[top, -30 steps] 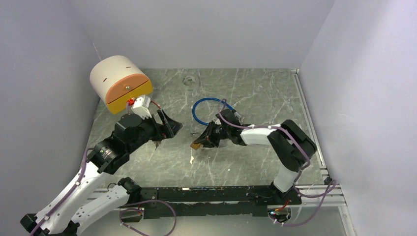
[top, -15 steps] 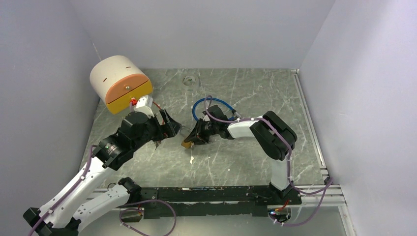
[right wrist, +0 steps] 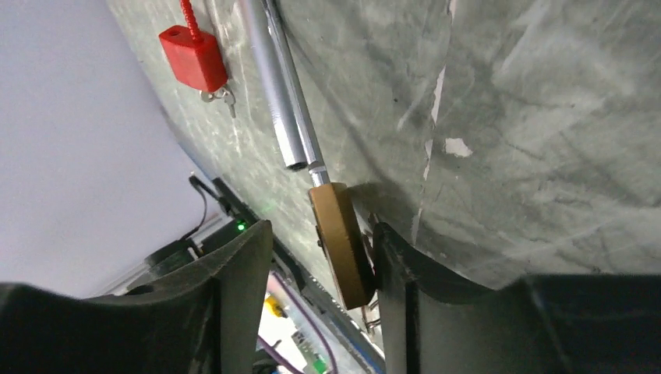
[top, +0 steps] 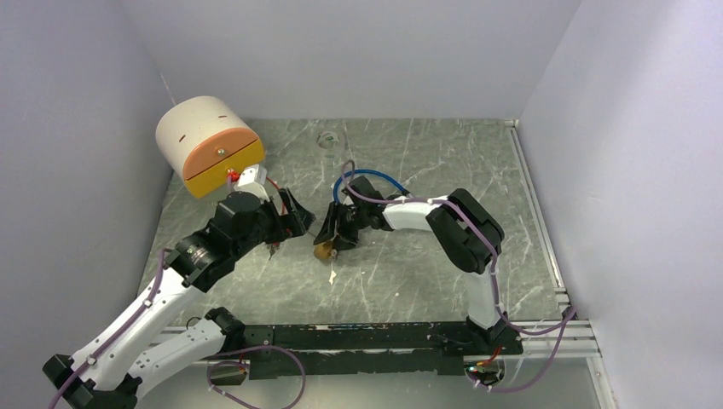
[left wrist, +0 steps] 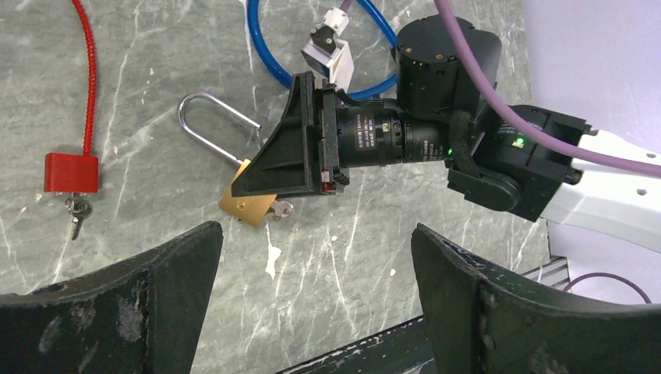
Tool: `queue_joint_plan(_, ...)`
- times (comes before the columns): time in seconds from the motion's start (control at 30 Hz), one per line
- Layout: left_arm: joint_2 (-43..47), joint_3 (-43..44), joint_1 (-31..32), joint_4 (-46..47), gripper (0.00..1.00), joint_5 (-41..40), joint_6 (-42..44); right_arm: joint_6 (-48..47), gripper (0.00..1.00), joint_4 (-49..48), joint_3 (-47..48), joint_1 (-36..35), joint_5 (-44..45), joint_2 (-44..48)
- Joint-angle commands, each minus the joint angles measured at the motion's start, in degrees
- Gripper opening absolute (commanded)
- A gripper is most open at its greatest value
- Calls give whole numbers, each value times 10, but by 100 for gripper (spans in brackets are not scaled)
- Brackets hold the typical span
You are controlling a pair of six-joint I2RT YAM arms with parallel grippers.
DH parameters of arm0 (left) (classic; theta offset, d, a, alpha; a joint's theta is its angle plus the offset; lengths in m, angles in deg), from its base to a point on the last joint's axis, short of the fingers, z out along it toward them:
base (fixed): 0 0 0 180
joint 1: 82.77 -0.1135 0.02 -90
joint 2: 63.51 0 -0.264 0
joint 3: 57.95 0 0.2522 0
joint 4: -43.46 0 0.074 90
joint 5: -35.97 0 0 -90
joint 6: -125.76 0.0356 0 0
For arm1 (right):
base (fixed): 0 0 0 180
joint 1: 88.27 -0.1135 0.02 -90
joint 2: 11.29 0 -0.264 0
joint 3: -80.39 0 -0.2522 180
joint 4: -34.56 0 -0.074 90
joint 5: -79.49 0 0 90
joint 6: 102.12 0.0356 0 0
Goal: Unlock with the key
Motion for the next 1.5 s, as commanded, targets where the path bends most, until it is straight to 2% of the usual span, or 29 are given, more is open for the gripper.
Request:
queue_joint_plan(0.0, -3, 1, 1, 9, 94, -15, -7, -49, 57, 65, 52, -3, 43, 17)
queue_joint_plan(0.07, -3, 3, 1, 7, 94, -18, -8, -64, 65, 88, 54, -3, 67, 34)
queue_joint_plan(0.13, -3, 3, 1, 4, 94, -20, -7, -85, 80, 114, 52, -3, 99, 56)
queue_joint_plan(0.17, -2, 3, 1, 4, 94, -21, -7, -96, 84, 128, 52, -2, 118, 68)
queue_joint_plan(0.3, 1, 0, 1, 7, 94, -23, -7, -136, 87, 206, 59, 3, 216, 129)
queue_joint_plan(0.5, -5, -1, 1, 14, 94, -15, 1, -176, 82, 341, 49, 37, 442, 232)
queue_joint_plan(0.6, -11, -3, 1, 18, 94, -9, 3, -189, 79, 349, 2, 87, 473, 281)
queue_joint_plan(0.8, -33, -2, 1, 29, 94, 13, 8, -217, 60, 344, -67, 202, 470, 329)
queue_joint_plan(0.93, -45, -5, 1, 33, 94, 36, 16, -231, 57, 348, -57, 235, 454, 286)
queue_joint_plan(1.17, -84, 3, 1, 6, 94, 20, 56, -287, 57, 357, 11, 251, 439, 188)
queue_joint_plan(1.27, -94, 9, 1, 9, 94, 14, 62, -305, 51, 353, 25, 256, 421, 157)
queue_joint_plan(1.33, -101, 13, 1, 11, 94, 5, 49, -315, 41, 345, 31, 258, 400, 142)
queue_joint_plan(1.47, -113, 18, 1, 19, 94, 7, 44, -326, 39, 338, 42, 259, 397, 119)
